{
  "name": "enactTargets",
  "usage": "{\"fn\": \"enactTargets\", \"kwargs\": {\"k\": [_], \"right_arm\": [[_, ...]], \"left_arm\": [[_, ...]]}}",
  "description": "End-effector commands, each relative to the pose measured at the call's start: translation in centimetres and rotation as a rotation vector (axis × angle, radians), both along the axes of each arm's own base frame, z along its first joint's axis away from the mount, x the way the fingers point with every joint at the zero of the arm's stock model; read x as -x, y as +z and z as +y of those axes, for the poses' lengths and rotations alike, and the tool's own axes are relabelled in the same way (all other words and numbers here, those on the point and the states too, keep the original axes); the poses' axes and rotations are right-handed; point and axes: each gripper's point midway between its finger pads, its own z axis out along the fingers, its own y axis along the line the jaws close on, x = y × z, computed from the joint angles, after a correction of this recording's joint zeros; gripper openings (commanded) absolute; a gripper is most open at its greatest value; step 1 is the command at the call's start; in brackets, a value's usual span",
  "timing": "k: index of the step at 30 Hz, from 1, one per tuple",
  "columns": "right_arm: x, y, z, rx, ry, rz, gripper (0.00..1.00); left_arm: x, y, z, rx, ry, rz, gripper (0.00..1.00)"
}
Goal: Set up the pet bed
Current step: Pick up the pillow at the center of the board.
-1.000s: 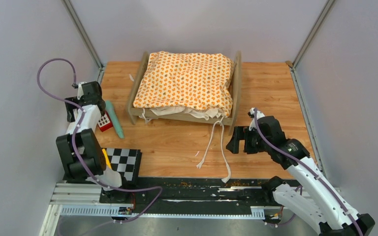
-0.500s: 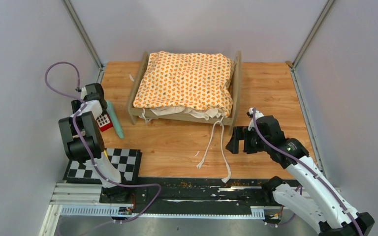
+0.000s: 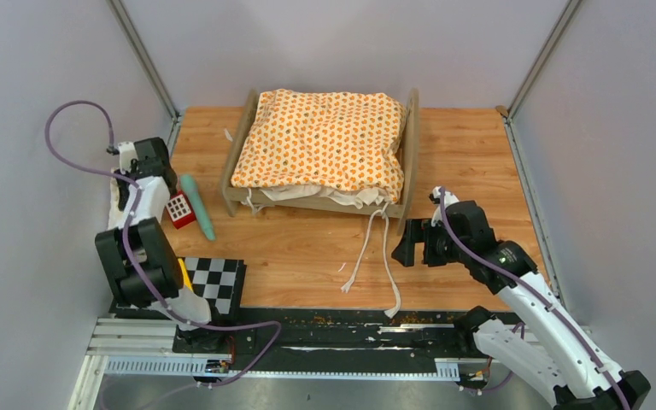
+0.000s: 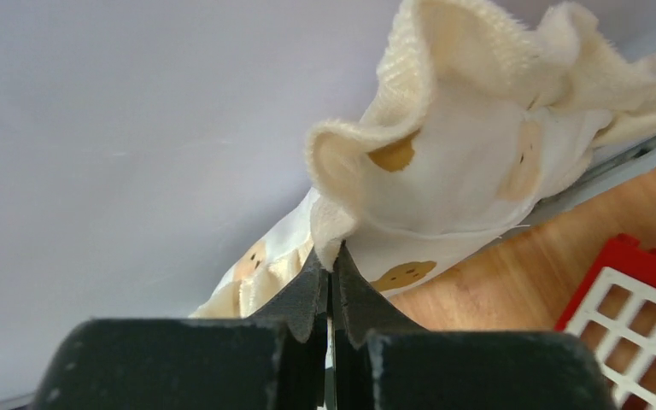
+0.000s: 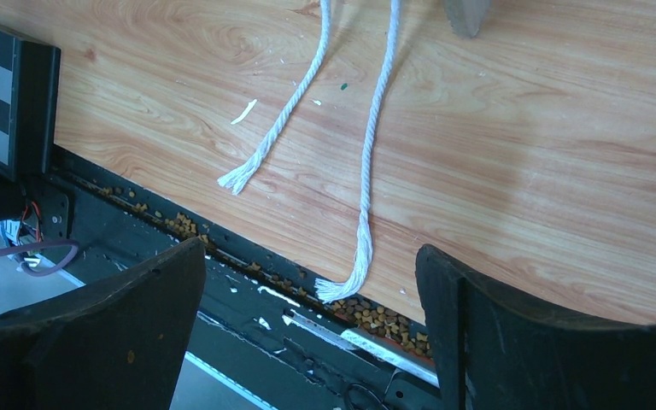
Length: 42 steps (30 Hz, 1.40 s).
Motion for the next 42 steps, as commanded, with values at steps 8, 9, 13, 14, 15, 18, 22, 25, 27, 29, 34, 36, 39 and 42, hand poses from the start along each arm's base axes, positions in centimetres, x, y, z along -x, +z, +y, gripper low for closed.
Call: {"fn": "enactTargets", "kwargs": {"k": [8, 9, 13, 14, 15, 18, 22, 25, 27, 29, 34, 36, 39, 42], "right_arm": [[-1.3, 4.2, -1.2, 0.01, -0.056, -0.152, 0.92], [-1.5, 4.6, -1.6, 0.02, -0.067, -0.174, 0.92], [-1.9, 6.9, -2.4, 0.024, -0.075, -0.295, 0.93], [-2.0, 7.6, -2.6, 0.016, -0.085, -0.328, 0.93], [-2.1, 8.4, -2.6, 0.0, -0.088, -0.358, 0.93], [-2.0, 10.5, -2.7, -0.035, -0.089, -0.438, 0.92], [-1.9, 11.8, -2.5, -0.075, -0.086, -0.494, 0.92], [-1.7, 12.1, -2.2, -0.106, -0.077, -0.518, 0.92], [-1.7, 12.1, -2.2, -0.119, -0.077, -0.527, 0.92], [-1.7, 11.9, -2.3, -0.124, -0.088, -0.526, 0.92], [-2.2, 10.8, -2.5, -0.101, -0.113, -0.495, 0.91], [-2.7, 10.4, -3.0, -0.075, -0.147, -0.491, 0.91], [-3.0, 10.0, -3.3, -0.055, -0.166, -0.485, 0.91], [-3.4, 9.8, -3.7, -0.034, -0.187, -0.488, 0.91]], "left_arm": [[0.5, 13.3, -7.7, 0.205, -0.268, -0.7, 0.0], [0.4, 14.0, -9.1, 0.245, -0.322, -0.735, 0.0], [-0.5, 15.9, -16.3, 0.423, -0.576, -0.801, 0.0], [-0.4, 16.5, -18.4, 0.465, -0.638, -0.814, 0.0], [-0.4, 17.1, -20.4, 0.508, -0.706, -0.831, 0.0], [0.1, 19.6, -26.3, 0.606, -0.885, -0.869, 0.0], [1.8, 23.7, -31.5, 0.704, -1.068, -0.914, 0.0], [2.4, 25.8, -35.3, 0.813, -1.221, -0.911, 0.0], [2.2, 26.2, -38.1, 0.893, -1.309, -0.883, 0.0], [1.9, 26.4, -41.6, 0.945, -1.407, -0.852, 0.0], [-1.0, 26.6, -51.3, 1.009, -1.6, -0.74, 0.0], [-2.3, 28.1, -54.9, 1.052, -1.676, -0.731, 0.0], [-4.0, 28.8, -58.3, 1.08, -1.746, -0.69, 0.0], [-5.6, 27.7, -59.0, 1.038, -1.745, -0.653, 0.0]]}}
